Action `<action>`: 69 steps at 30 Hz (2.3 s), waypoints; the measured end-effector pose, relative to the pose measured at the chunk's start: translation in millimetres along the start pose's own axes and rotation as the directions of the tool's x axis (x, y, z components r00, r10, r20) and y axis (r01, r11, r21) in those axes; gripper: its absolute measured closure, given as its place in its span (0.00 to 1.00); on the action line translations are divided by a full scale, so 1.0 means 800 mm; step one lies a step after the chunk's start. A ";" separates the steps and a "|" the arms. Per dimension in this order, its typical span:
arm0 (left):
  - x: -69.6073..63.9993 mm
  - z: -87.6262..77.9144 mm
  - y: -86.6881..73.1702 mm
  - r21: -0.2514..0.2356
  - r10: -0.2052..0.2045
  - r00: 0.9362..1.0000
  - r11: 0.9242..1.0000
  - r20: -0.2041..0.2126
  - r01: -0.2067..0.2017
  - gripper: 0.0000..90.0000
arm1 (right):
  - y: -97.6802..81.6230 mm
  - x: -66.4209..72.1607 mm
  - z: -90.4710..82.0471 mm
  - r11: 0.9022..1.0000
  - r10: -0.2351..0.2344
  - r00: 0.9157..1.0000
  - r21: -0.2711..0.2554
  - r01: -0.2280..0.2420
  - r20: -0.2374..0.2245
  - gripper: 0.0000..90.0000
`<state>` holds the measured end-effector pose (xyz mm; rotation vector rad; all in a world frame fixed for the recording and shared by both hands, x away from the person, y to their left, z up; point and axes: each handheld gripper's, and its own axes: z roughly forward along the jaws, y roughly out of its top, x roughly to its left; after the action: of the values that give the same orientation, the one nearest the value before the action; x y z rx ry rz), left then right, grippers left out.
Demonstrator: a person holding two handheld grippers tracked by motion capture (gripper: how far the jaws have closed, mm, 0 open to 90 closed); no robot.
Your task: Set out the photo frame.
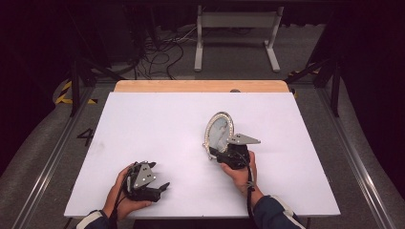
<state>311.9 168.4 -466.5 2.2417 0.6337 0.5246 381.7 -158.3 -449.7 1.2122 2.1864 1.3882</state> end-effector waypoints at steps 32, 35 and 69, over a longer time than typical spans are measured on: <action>-0.003 0.011 0.006 0.016 0.025 0.999 1.000 0.035 -0.026 0.19 | 0.009 -0.011 -0.015 0.992 -0.072 0.992 0.099 0.083 -0.107 0.84; -0.002 0.013 0.008 0.013 0.022 0.999 1.000 0.043 -0.023 0.19 | 0.010 -0.009 -0.019 0.990 -0.096 0.991 0.095 0.104 -0.092 0.82; 0.041 0.136 0.124 -0.093 -0.047 0.958 0.993 0.281 0.076 0.16 | 0.001 -0.002 -0.069 0.993 -0.120 0.993 0.022 0.120 0.011 0.73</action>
<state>424.6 68.6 -457.3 2.1385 0.5166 0.1982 349.3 -193.3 -421.9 1.0743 2.2314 1.3091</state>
